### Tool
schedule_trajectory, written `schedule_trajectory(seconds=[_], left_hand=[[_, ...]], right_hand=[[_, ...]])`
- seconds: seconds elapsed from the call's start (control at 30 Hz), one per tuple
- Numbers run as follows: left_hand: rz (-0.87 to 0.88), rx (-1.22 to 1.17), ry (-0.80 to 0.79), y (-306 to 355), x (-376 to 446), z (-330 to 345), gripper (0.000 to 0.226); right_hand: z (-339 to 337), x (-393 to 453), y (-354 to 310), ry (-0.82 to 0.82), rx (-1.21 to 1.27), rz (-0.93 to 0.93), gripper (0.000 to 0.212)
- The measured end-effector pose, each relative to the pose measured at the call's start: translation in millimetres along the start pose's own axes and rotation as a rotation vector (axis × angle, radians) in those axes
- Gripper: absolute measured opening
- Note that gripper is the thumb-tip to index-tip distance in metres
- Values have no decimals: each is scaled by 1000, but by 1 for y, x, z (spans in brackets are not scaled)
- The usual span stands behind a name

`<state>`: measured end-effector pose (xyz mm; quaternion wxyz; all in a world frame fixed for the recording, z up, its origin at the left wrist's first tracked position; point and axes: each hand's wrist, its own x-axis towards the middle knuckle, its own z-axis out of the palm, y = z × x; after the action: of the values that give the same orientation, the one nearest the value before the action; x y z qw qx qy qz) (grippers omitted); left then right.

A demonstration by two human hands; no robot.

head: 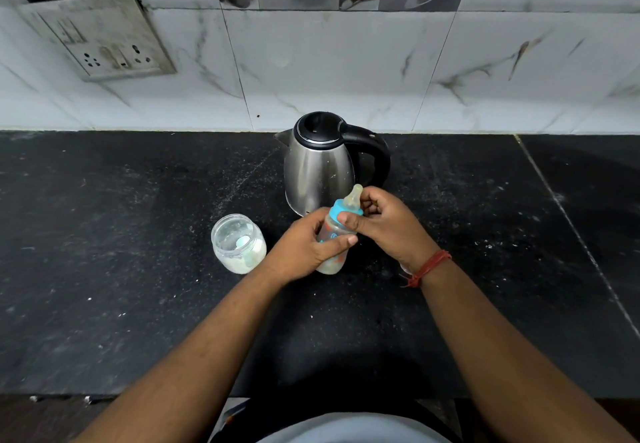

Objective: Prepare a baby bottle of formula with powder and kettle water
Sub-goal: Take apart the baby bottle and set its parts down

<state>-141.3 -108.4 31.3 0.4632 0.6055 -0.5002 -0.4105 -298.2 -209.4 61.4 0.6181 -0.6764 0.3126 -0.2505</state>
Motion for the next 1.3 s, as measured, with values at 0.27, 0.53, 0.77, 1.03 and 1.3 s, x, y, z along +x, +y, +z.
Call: schedule_trajectory(seconds=[0.27, 0.53, 0.77, 1.03, 1.3], left_hand=[[-30, -178, -134, 1, -1, -5, 28], [-56, -69, -21, 1, -1, -2, 48], [-10, -6, -11, 3, -1, 1, 57], [-80, -172, -136, 7, -6, -3, 28], [-98, -186, -174, 9, -5, -2, 21]], right_hand=[[-8, -3, -5, -113, 215, -16, 53], [-6, -2, -1, 55, 20, -29, 46], [5, 2, 7, 9, -28, 21, 49], [2, -3, -2, -92, 210, 23, 40], [0, -6, -6, -84, 332, 26, 37]])
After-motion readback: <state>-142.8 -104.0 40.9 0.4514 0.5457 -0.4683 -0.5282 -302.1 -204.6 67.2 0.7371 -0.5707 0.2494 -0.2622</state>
